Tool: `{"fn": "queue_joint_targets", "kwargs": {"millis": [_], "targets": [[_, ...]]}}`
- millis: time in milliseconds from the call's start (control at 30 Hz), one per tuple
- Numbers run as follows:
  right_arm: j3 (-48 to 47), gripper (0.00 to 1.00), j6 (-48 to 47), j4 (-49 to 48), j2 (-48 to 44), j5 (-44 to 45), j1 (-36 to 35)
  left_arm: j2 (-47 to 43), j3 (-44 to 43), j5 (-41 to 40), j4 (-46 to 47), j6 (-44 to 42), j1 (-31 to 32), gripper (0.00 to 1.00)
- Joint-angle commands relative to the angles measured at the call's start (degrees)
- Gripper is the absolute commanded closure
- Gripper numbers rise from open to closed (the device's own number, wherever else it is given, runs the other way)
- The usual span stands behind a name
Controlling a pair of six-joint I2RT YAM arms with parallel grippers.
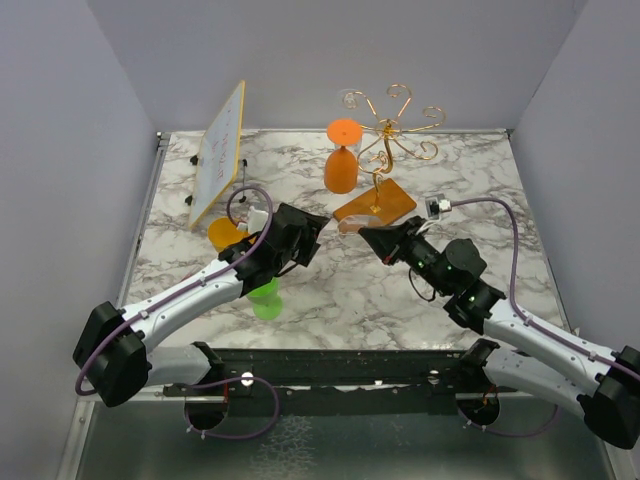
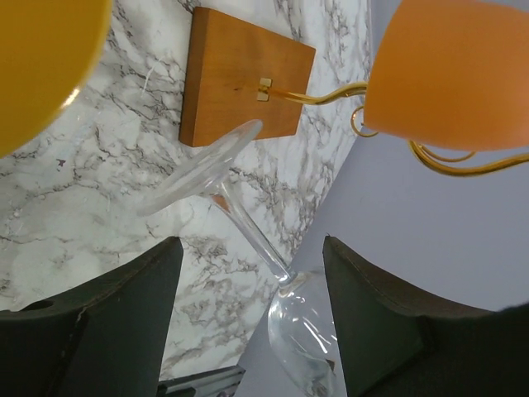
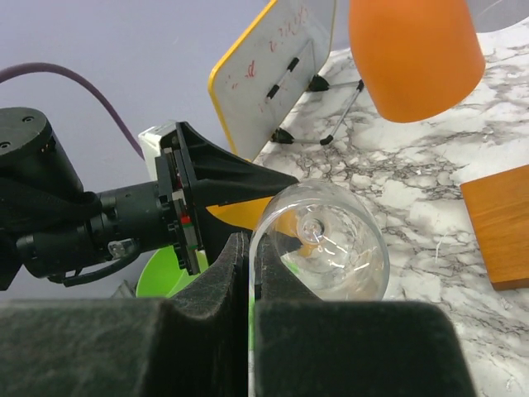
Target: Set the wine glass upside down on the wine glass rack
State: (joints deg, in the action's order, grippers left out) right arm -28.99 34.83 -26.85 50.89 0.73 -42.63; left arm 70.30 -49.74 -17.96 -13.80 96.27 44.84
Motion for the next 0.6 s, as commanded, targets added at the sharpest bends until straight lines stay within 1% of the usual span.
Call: {"fn": "queue_joint_targets", "kwargs": {"millis": [0,233,400,467,567], "targets": [[-1.9,0.99,-2.7,-5.5,0.2,3.2,-1.1,-1.3,-0.9,-2.3,-3.1,3.4,-0.2,0.32],[-0.9,0.99,-0.6,-9.1,-0.4,0.3,-1.5,-0.2,-2.8,-1.7,-2.7,3.5,-0.4,0.38],[-0.1,0.99,0.2,-10.5,-1.1,-0.4,-1.5,1.0,-3.3,1.2,2.2,2.8,-0.5,0.39],[0.0,0.99,0.4,-10.7,-1.1,-0.3,-1.6,1.5,-3.7,1.4,2.8,2.7,-0.5,0.43],[0.0,0.99,0.7,-10.5,-1.7,-0.3,-1.6,1.6,-3.9,1.0,3.2,2.7,-0.5,0.54]]}}
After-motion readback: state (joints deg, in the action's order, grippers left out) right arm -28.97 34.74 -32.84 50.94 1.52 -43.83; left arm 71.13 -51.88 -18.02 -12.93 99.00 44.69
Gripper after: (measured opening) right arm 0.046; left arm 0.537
